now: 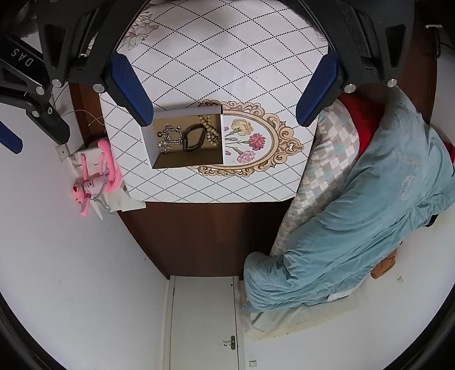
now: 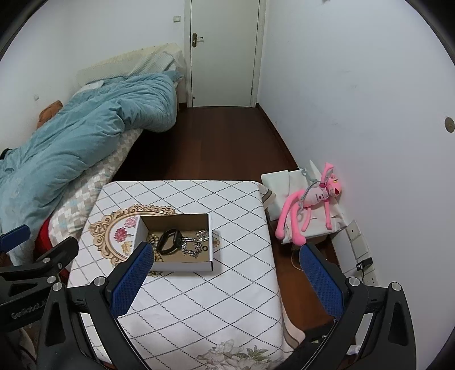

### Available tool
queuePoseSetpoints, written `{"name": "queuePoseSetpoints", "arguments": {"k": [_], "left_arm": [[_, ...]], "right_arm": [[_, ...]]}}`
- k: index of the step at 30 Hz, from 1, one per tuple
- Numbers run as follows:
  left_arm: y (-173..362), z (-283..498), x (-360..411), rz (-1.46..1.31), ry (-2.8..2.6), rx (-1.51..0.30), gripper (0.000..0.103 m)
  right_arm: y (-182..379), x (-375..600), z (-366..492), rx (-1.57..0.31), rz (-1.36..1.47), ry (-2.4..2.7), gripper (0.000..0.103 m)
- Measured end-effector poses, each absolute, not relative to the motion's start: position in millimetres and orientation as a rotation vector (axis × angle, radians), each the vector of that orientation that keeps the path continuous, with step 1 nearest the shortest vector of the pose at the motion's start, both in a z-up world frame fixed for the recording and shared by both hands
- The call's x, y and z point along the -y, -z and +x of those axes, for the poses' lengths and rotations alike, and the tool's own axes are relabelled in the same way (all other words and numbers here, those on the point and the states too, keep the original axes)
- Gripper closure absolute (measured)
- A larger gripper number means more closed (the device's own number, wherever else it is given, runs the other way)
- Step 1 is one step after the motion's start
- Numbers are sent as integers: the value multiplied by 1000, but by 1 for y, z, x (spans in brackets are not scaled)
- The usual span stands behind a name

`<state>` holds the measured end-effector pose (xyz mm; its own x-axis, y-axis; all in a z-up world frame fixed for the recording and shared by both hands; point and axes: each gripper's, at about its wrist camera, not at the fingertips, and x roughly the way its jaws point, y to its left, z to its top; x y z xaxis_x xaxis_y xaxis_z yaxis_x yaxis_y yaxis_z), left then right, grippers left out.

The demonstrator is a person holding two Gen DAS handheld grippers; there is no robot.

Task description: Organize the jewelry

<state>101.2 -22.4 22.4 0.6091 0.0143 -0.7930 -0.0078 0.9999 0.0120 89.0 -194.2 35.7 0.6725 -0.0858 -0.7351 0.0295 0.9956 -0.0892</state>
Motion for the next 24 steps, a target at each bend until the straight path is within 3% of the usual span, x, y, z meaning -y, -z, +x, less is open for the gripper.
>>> {"name": "queuePoseSetpoints", "arguments": {"k": [24], "left_arm": [[-10, 111, 20, -9, -17, -950, 1]], "right_arm": [[-18, 192, 100, -891, -87, 55, 0]]}}
